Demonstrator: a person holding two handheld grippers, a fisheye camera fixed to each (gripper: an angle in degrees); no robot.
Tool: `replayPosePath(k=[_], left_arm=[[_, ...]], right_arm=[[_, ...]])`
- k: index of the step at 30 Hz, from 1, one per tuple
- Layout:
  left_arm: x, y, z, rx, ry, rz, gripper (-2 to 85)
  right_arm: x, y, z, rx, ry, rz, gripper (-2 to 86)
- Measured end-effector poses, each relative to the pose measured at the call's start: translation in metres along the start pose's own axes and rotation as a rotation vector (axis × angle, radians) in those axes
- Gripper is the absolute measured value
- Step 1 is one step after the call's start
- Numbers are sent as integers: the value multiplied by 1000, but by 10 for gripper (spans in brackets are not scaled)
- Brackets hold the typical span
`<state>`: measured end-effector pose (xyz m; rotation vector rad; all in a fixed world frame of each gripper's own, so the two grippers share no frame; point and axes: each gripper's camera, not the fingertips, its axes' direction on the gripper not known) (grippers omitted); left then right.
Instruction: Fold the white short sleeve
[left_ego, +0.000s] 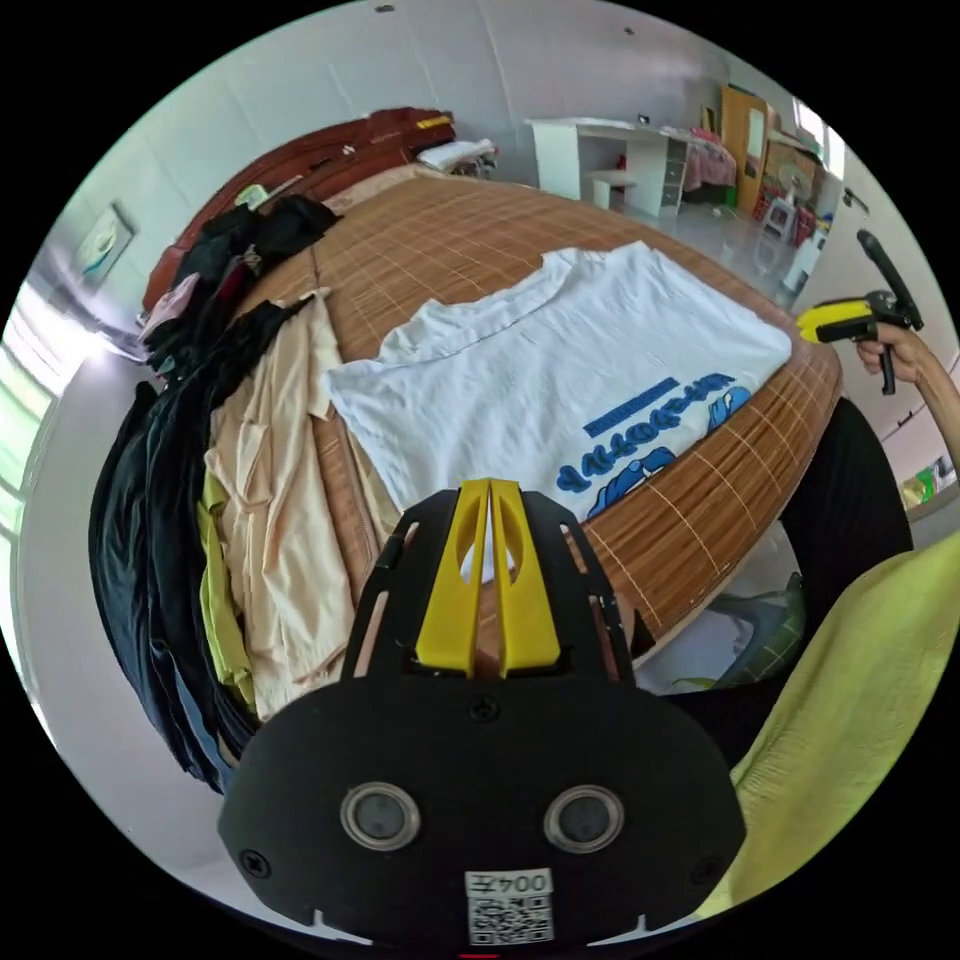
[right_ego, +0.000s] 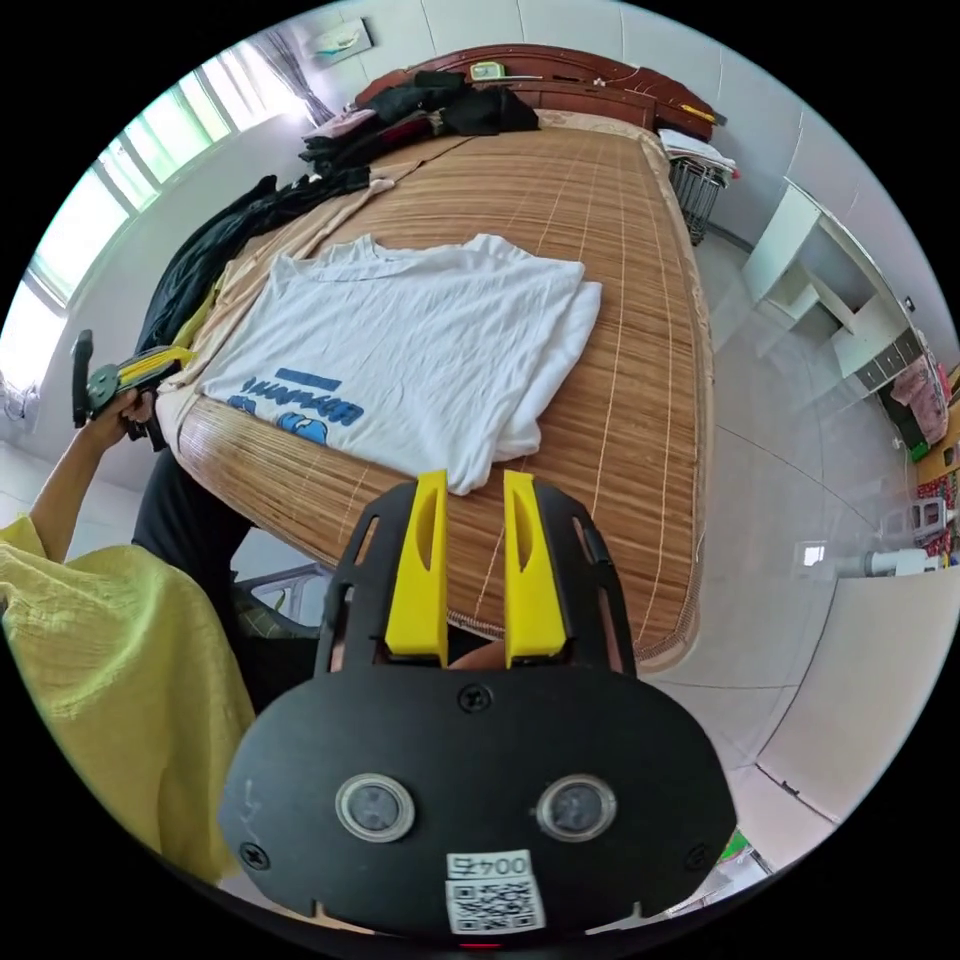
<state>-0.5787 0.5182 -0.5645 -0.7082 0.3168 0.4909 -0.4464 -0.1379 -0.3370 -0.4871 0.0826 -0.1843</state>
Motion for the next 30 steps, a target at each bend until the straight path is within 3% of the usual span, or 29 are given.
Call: replayPosePath(k=[5,11,23,27,30], left_arm=[[43,-33,103,-261,-65,113,8],[79,-36,141,-276,-177,218,7],[80,-50,211,-350,-138,201,8],[73,-47,226,-337,-113,169,8],[68,-43,237,-319,-98,152,8]], right_arm=[[-2,-9,27,-120,44,-102,101],[-22,-12,52,-186,120,-239,102],[-70,-70,68,-355,203,-472,25],[-57,-27,101,-521,260,-563,10],[-19,21,116,-549,277,-478,-3]])
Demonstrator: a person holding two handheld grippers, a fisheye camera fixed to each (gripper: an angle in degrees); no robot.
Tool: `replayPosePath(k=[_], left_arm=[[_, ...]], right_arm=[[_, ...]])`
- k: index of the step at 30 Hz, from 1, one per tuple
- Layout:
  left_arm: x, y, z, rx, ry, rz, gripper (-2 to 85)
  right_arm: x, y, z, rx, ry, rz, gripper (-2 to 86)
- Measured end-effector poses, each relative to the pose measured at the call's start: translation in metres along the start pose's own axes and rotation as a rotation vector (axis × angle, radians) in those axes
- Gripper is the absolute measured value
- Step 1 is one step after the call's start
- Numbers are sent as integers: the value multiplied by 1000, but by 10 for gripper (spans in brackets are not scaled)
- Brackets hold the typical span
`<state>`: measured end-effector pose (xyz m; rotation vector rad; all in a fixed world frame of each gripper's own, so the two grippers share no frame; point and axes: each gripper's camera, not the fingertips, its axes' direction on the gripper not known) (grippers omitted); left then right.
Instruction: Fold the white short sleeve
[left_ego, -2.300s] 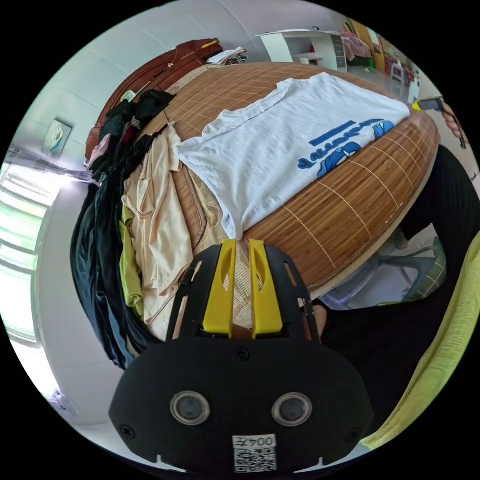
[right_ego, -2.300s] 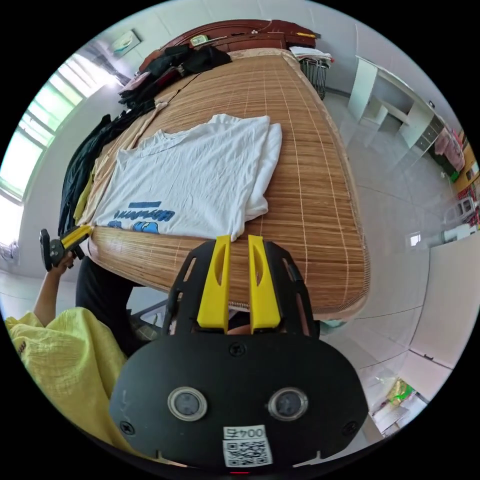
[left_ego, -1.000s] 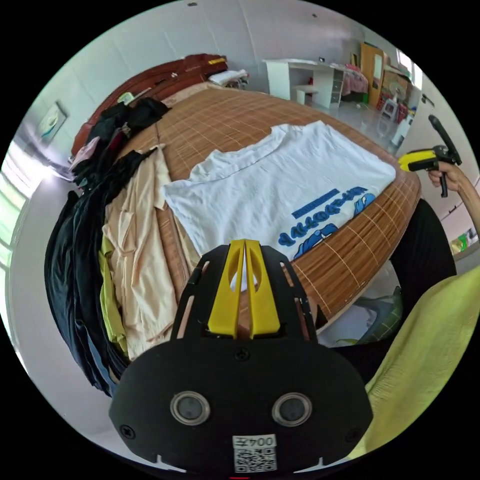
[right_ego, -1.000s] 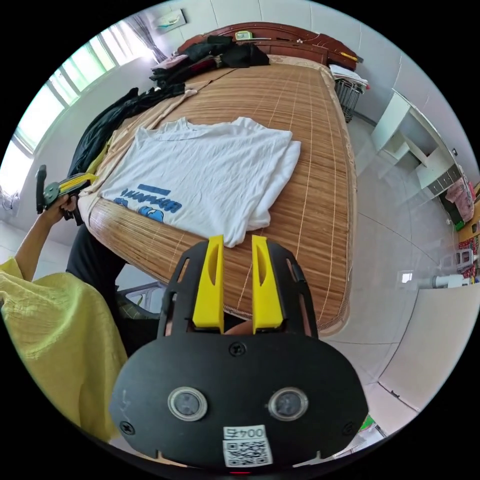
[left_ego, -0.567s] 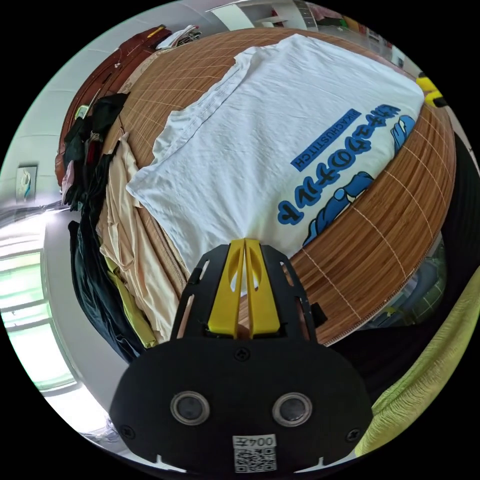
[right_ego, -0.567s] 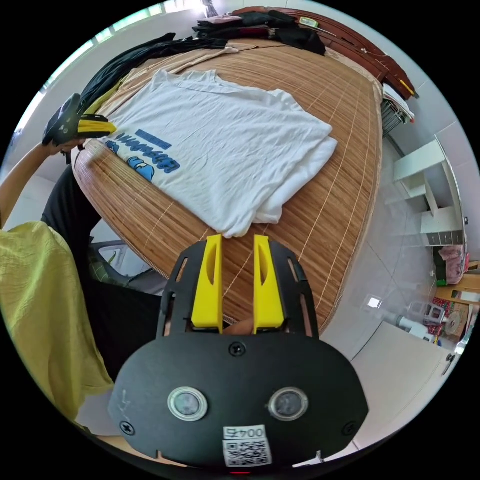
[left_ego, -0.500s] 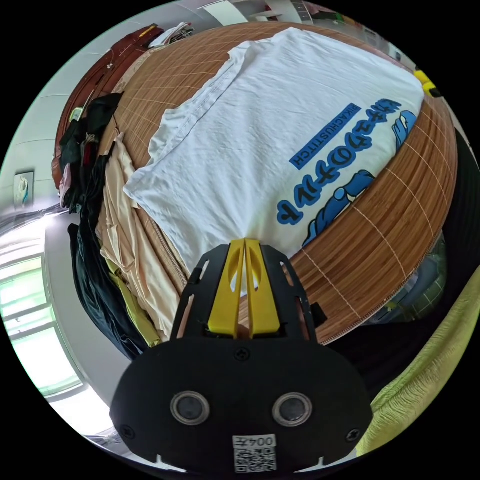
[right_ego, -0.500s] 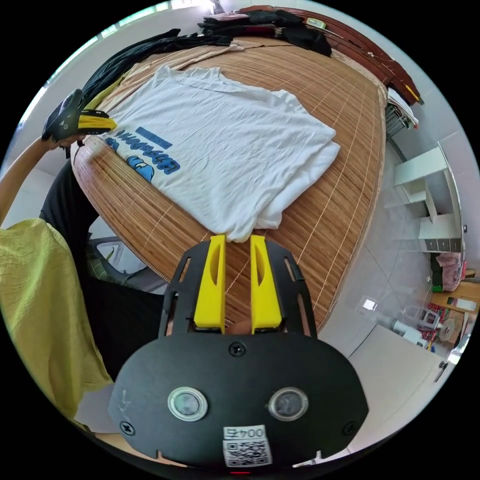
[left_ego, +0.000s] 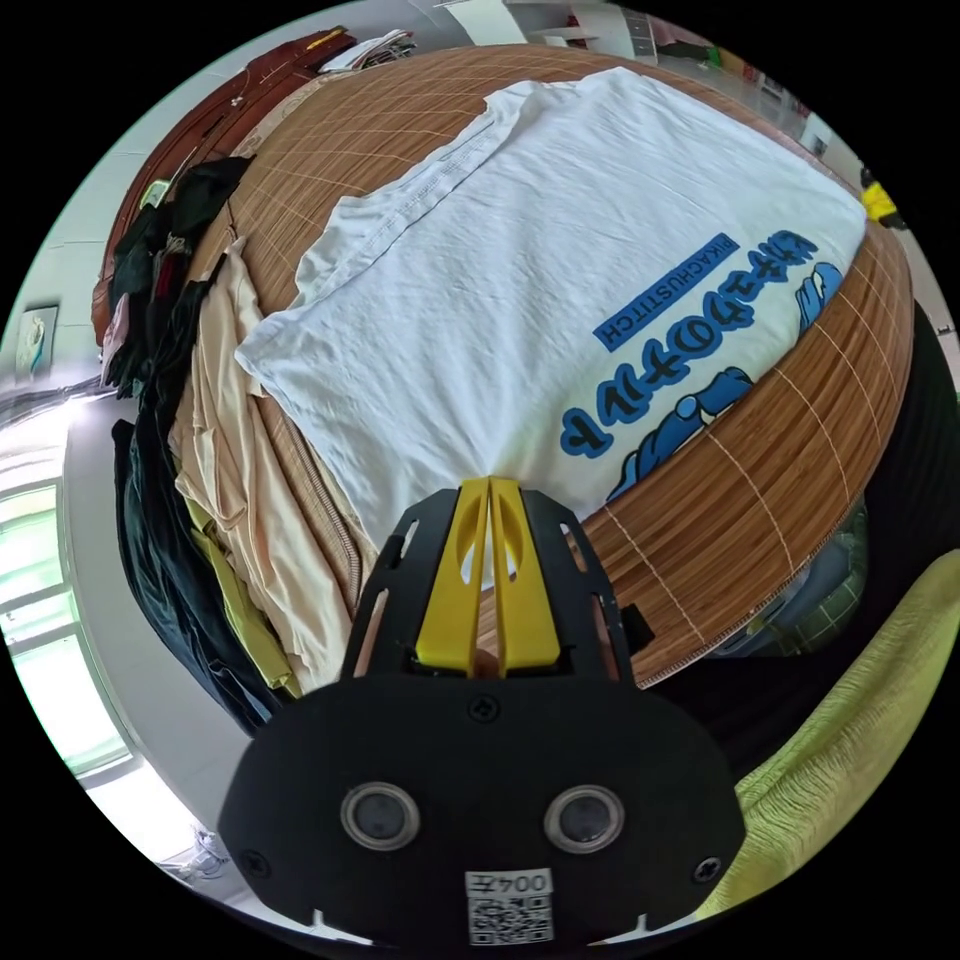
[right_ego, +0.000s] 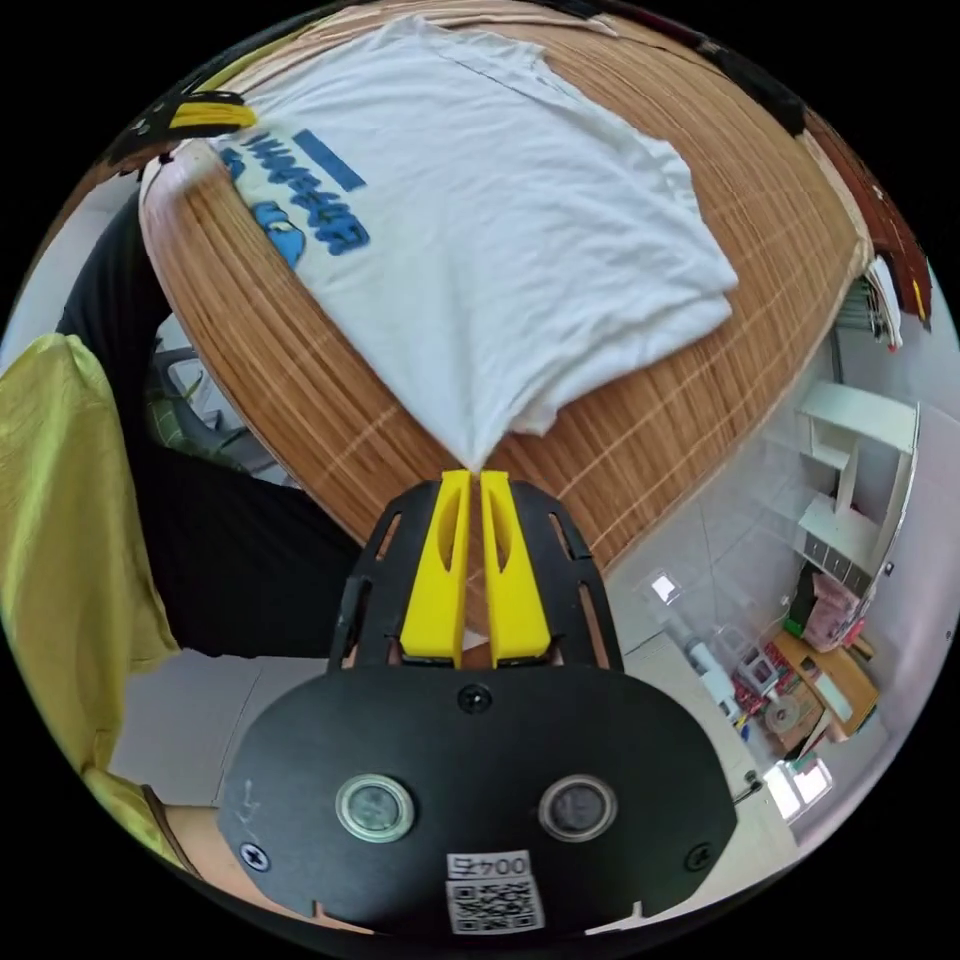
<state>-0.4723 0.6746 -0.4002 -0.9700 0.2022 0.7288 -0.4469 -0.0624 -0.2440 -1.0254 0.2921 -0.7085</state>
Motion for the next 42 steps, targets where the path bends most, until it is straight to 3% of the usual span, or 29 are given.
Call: replayPosePath(k=[2,5,9,13,15,21,32,38,42], left_arm=[[-3,1,9,12,15,-16,9],[-5,0,20,19,21,-27,9],[-3,-2,33,20,8,-25,9],[-2,-4,43,20,-6,-17,8],[-2,-5,48,23,-6,-17,8],[-12,-7,62,29,35,-45,7],[-14,-14,72,34,34,-42,7],[-14,-19,71,43,34,-34,7],[-15,-22,69,49,45,-44,7]], right_arm=[[1,29,24,5,0,47,-5],[3,77,44,176,-98,199,-5],[19,138,95,422,-420,520,8],[28,193,184,601,-965,793,64],[19,209,206,655,-1047,851,75],[-19,233,213,704,-851,767,89],[-38,204,215,643,-913,787,42],[-52,186,160,552,-698,777,36],[-60,149,83,405,-352,797,38]])
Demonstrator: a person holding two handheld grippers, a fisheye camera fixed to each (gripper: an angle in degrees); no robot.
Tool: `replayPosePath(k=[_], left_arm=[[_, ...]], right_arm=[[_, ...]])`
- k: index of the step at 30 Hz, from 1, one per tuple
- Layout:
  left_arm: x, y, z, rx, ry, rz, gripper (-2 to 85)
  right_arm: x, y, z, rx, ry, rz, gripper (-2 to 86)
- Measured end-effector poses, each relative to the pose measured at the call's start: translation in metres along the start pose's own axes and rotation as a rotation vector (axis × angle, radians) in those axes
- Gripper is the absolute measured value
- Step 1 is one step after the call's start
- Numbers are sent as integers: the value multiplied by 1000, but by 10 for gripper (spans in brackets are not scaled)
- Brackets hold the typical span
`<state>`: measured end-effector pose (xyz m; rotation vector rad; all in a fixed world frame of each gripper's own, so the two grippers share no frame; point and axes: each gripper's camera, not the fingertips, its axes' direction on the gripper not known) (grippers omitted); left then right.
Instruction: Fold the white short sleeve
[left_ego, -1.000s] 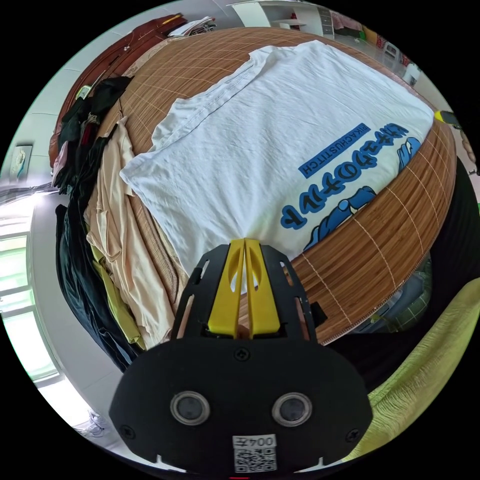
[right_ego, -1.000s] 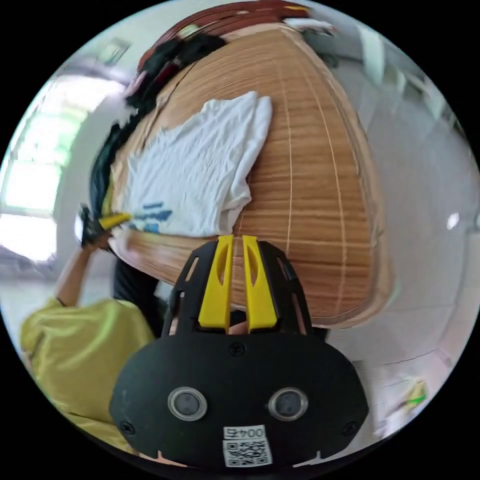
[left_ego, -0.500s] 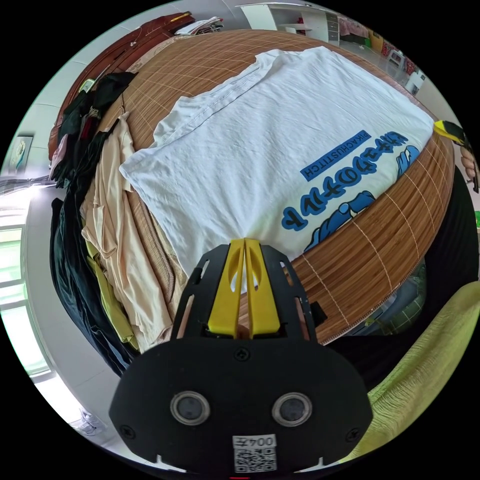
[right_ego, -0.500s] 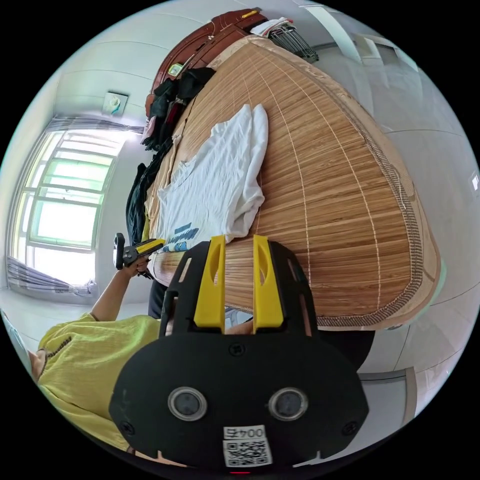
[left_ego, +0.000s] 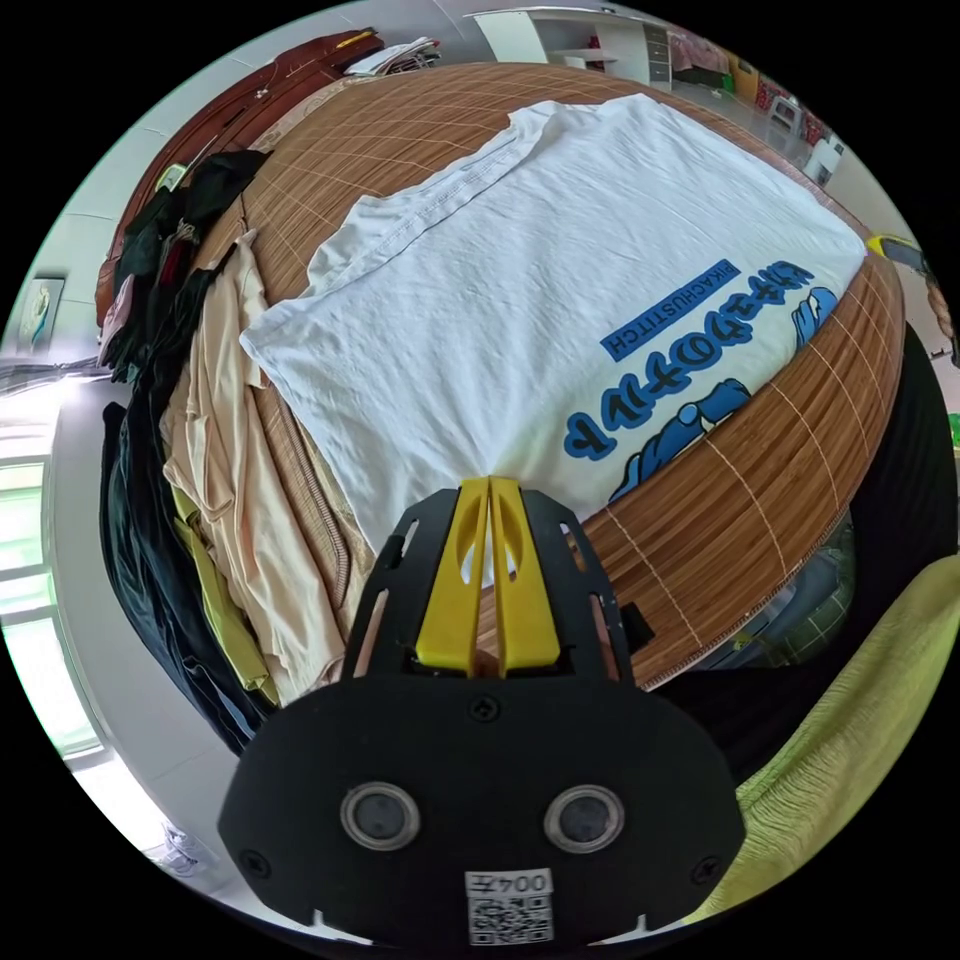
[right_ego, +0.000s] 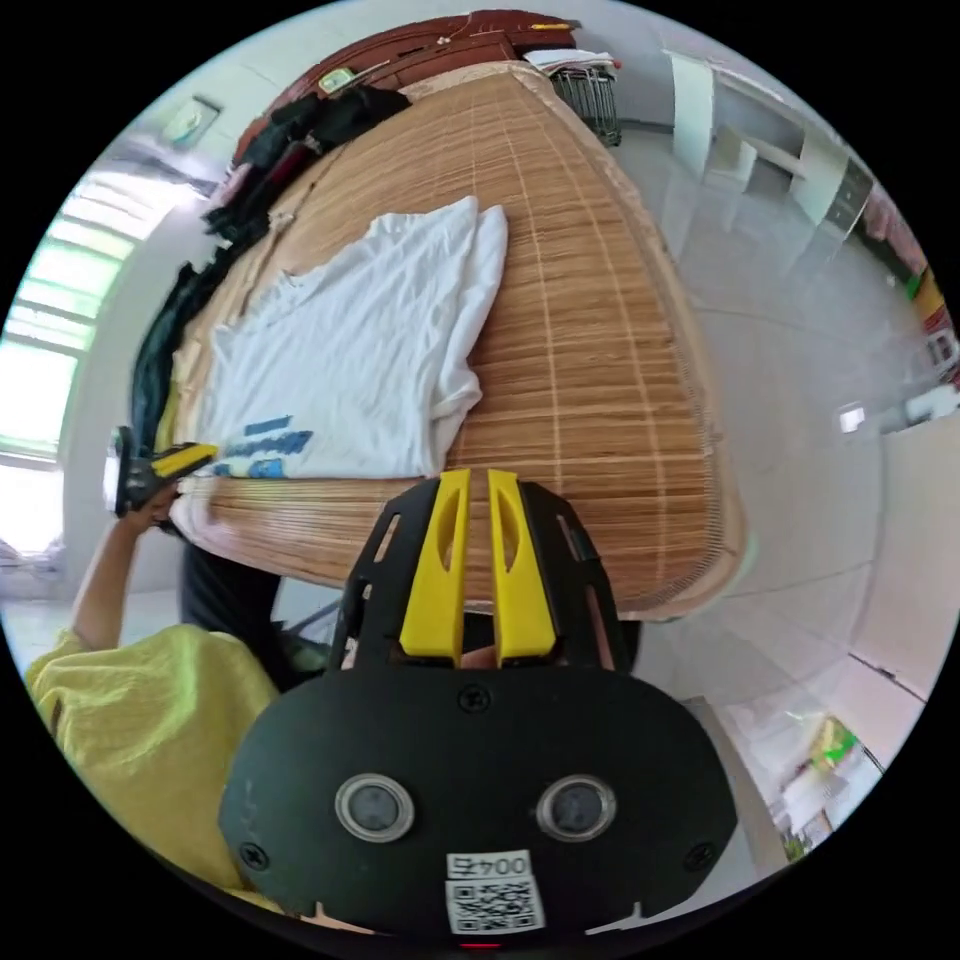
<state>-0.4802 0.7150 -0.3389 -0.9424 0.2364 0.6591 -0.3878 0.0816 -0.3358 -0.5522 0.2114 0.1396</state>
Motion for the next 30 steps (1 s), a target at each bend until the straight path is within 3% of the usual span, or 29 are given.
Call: replayPosePath(k=[2,5,13,19,30], left_arm=[[0,-3,-3,4,1,-3,7],[3,-8,-7,3,-4,-2,7],[6,-34,-23,-51,-6,-19,6],[9,-64,-39,-137,-2,76,5],[8,-93,-84,-215,25,29,4]], right_arm=[[-38,-20,-26,53,81,-57,21],[-110,-67,-48,44,12,-214,1],[-269,-221,16,-394,247,-495,-8],[-342,-295,15,-577,329,-625,-8],[-420,-377,-8,-639,358,-671,-8]])
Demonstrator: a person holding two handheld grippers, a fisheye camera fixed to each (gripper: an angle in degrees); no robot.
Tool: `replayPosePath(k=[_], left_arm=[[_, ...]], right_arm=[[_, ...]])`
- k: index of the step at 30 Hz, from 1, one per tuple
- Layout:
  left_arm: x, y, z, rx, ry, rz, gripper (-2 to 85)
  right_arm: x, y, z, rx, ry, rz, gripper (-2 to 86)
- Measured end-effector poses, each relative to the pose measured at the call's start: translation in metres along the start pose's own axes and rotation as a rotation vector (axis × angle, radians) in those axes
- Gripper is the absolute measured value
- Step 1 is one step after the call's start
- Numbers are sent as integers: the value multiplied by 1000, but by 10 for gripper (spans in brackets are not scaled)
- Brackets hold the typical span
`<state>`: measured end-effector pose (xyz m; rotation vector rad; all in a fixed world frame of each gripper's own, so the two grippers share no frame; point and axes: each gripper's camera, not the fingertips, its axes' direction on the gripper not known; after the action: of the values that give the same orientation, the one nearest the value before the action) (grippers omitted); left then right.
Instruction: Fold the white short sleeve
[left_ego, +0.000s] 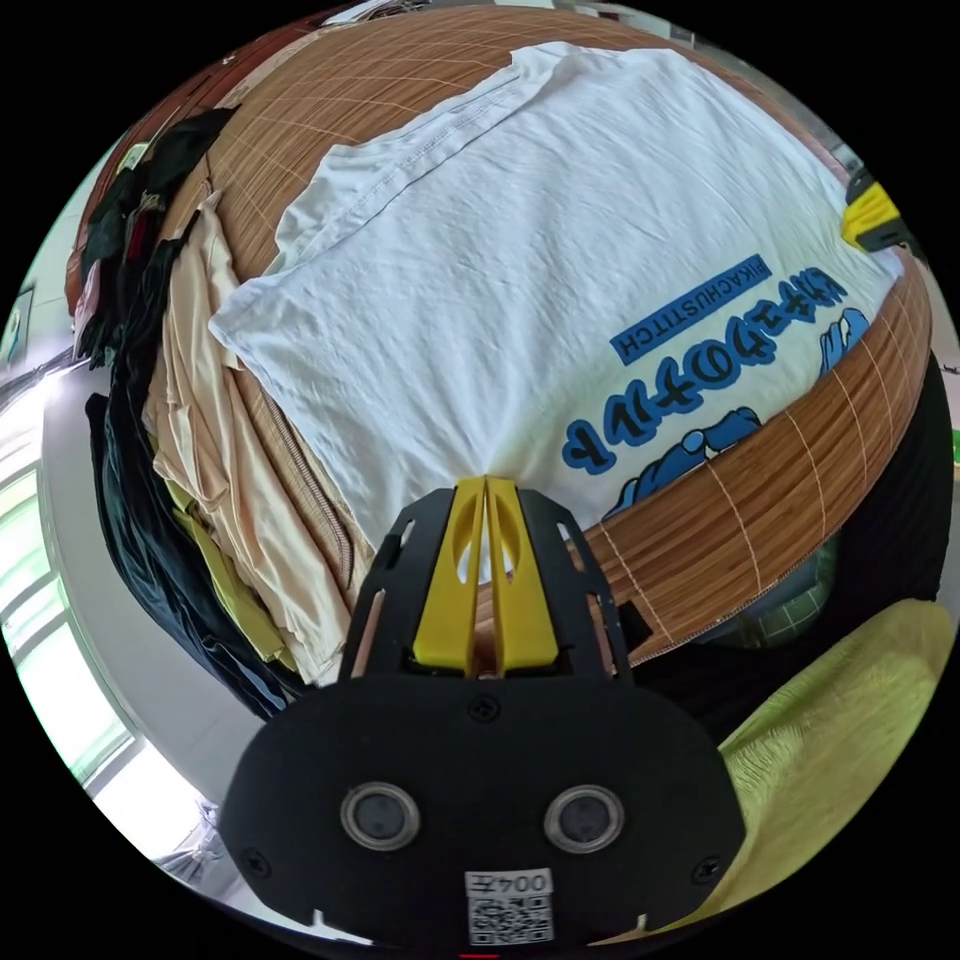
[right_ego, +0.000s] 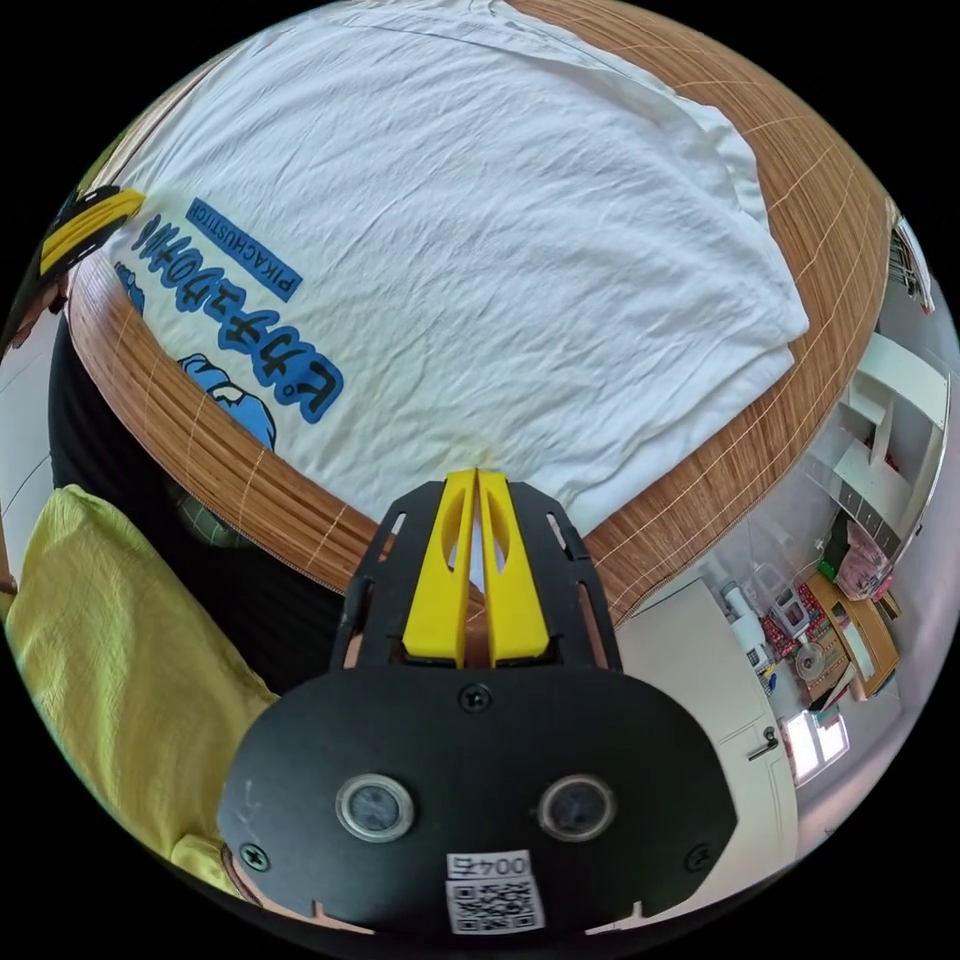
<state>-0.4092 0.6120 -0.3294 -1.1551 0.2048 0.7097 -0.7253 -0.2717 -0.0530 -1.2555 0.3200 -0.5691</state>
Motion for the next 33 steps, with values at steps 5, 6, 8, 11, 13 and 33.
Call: replayPosePath(k=[5,6,8,11,13,33], left_arm=[[-5,27,-32,121,17,53,10],[-6,31,-35,136,21,59,11],[-11,45,-52,183,38,87,16],[-30,70,-83,208,36,69,28],[-49,106,-109,294,25,42,48],[-100,188,-189,318,124,220,83]], right_arm=[[-5,-18,-31,-5,41,-54,-8],[-6,-21,-38,-3,47,-62,-8],[-5,-25,-47,0,50,-71,-8],[-5,-28,-61,12,58,-96,-8],[-4,-26,-70,37,55,-94,-7],[7,3,-97,140,41,-51,-4]])
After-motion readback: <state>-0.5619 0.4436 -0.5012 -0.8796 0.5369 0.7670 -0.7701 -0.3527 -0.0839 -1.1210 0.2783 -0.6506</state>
